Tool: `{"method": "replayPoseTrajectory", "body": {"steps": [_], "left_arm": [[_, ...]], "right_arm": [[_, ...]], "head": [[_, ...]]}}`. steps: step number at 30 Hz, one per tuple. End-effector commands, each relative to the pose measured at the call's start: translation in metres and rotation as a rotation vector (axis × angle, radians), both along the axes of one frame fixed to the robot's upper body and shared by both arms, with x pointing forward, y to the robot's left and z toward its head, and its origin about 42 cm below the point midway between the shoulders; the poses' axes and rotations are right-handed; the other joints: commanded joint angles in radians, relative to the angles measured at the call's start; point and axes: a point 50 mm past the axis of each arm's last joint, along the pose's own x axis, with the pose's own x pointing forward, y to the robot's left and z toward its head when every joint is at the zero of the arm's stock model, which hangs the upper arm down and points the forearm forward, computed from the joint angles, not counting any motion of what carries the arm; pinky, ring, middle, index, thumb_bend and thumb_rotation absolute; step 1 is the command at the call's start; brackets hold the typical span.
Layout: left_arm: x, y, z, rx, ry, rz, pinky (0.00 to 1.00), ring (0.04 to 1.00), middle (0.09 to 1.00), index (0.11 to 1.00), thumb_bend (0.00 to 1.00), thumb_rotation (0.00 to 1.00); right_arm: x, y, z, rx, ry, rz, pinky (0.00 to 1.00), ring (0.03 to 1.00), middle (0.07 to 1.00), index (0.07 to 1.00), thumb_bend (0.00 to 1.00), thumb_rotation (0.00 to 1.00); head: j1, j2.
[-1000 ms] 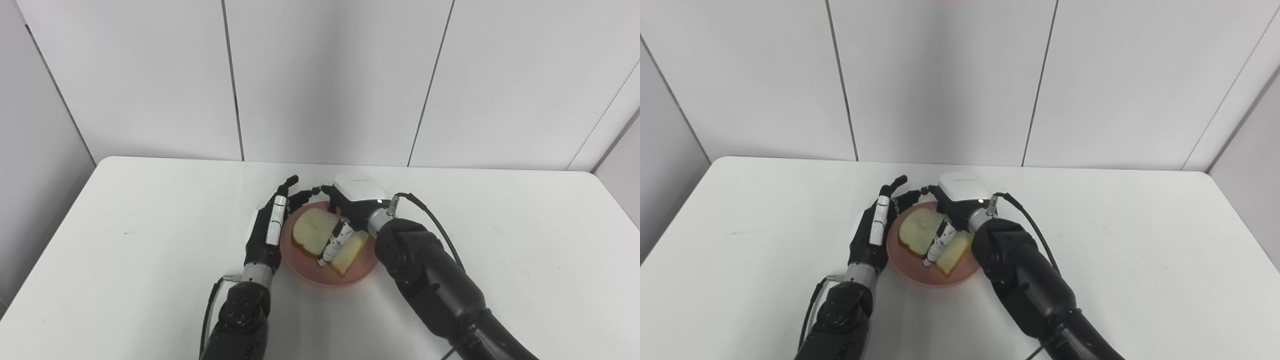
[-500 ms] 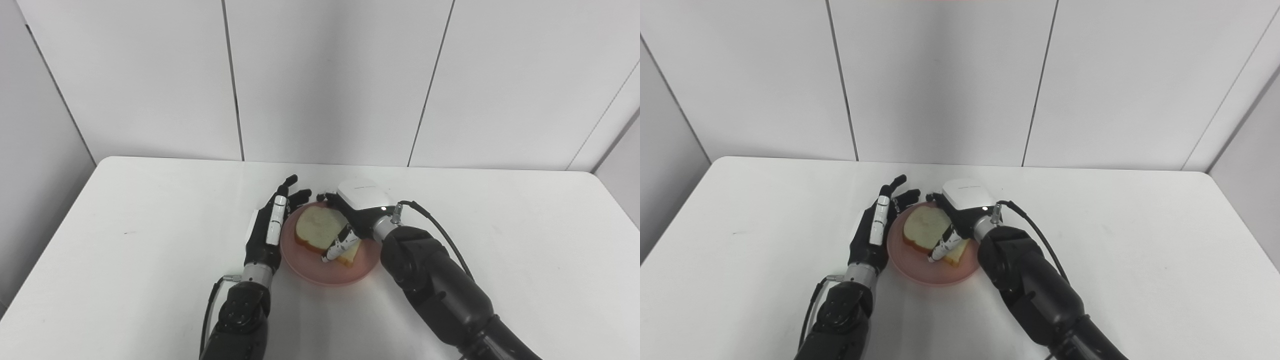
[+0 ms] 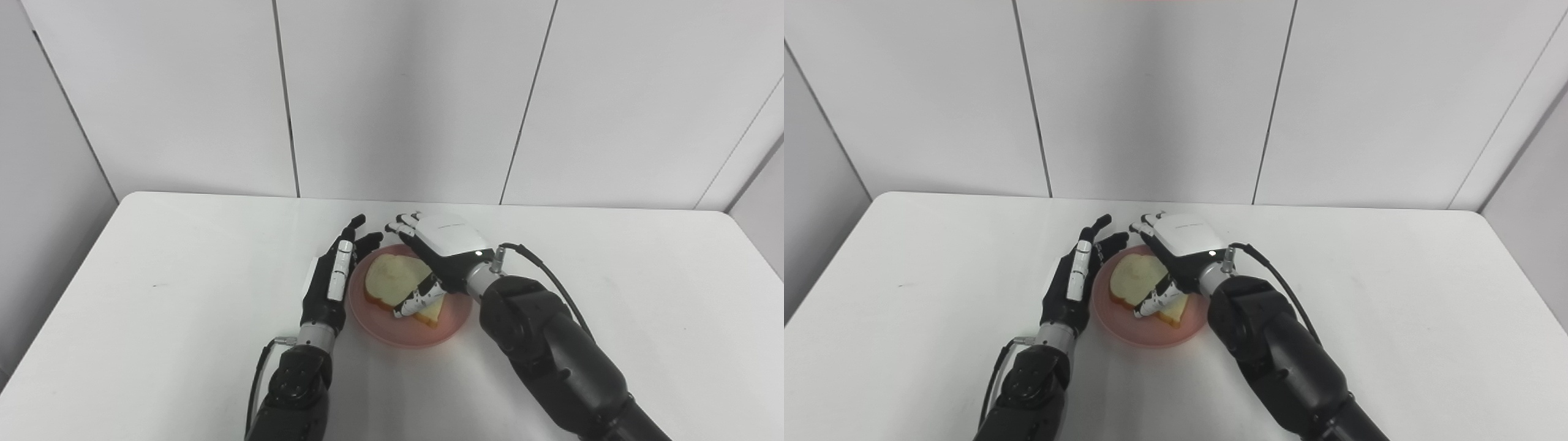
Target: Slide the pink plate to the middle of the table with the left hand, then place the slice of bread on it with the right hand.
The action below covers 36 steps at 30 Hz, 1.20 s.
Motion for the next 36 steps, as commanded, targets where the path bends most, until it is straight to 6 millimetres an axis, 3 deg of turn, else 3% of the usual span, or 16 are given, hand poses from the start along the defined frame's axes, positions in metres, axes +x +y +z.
{"method": "replayPoseTrajectory", "body": {"steps": [1, 3, 5, 7, 13, 15, 19, 24, 29, 32, 36], "left_arm": [[-0.015, 0.002, -0.031, 0.014, 0.122, -0.004, 0.87, 0.816, 0.759, 0.853, 0.73, 1.00], [-0.014, 0.003, -0.030, 0.017, 0.116, -0.002, 0.87, 0.815, 0.759, 0.854, 0.73, 1.00], [-0.014, 0.003, -0.029, 0.014, 0.109, -0.001, 0.85, 0.816, 0.751, 0.852, 0.73, 1.00], [-0.013, 0.004, -0.030, 0.010, 0.107, -0.001, 0.84, 0.817, 0.752, 0.850, 0.74, 1.00], [-0.016, 0.005, -0.030, 0.014, 0.108, 0.016, 0.83, 0.813, 0.774, 0.847, 0.73, 0.99], [-0.016, 0.005, -0.028, 0.005, 0.098, 0.023, 0.83, 0.818, 0.787, 0.844, 0.73, 0.99], [-0.017, 0.007, -0.023, -0.011, 0.070, 0.041, 0.85, 0.828, 0.823, 0.844, 0.75, 0.98], [-0.019, 0.009, -0.018, -0.004, 0.020, 0.114, 0.84, 0.852, 0.854, 0.839, 0.73, 0.95], [-0.022, 0.009, -0.013, 0.014, -0.025, 0.184, 0.86, 0.877, 0.890, 0.864, 0.77, 0.95], [-0.023, 0.010, -0.010, 0.021, -0.036, 0.210, 0.94, 0.934, 0.933, 0.922, 0.82, 0.96], [-0.022, 0.010, -0.007, 0.035, -0.038, 0.231, 0.98, 0.953, 0.950, 0.949, 0.86, 0.98]], "right_arm": [[-0.003, -0.005, 0.026, 0.050, -0.092, 0.026, 0.95, 0.986, 0.957, 0.895, 1.00, 0.34], [-0.007, -0.012, 0.027, 0.135, -0.129, 0.053, 0.93, 0.965, 0.935, 0.884, 1.00, 0.32], [-0.009, -0.021, 0.025, 0.238, -0.210, 0.092, 0.74, 0.845, 0.849, 0.833, 1.00, 0.35], [-0.010, -0.030, 0.019, 0.371, -0.273, 0.114, 0.72, 0.807, 0.823, 0.815, 0.98, 0.37], [0.000, -0.053, -0.007, 0.702, -0.293, 0.031, 0.65, 0.752, 0.807, 0.826, 0.83, 0.60], [0.004, -0.061, -0.027, 0.893, -0.301, -0.007, 0.63, 0.738, 0.798, 0.840, 0.80, 0.64], [0.008, -0.071, -0.062, 1.172, -0.288, -0.120, 0.74, 0.779, 0.836, 0.897, 0.70, 0.77], [0.008, -0.074, -0.085, 1.422, -0.205, -0.254, 0.81, 0.831, 0.883, 0.949, 0.63, 0.91], [0.008, -0.073, -0.096, 1.465, -0.152, -0.304, 0.79, 0.803, 0.863, 0.950, 0.57, 0.95], [0.007, -0.071, -0.098, 1.454, -0.112, -0.318, 0.85, 0.831, 0.886, 0.992, 0.63, 0.95], [0.007, -0.069, -0.100, 1.394, -0.074, -0.338, 0.89, 0.864, 0.914, 1.000, 0.68, 0.98]], "head": [[0.000, 0.001], [0.001, 0.000], [0.003, 0.000], [0.004, 0.000], [0.004, 0.003], [0.005, 0.004], [0.004, 0.008], [-0.001, 0.009], [-0.004, 0.011], [-0.004, 0.014], [-0.006, 0.015]]}}
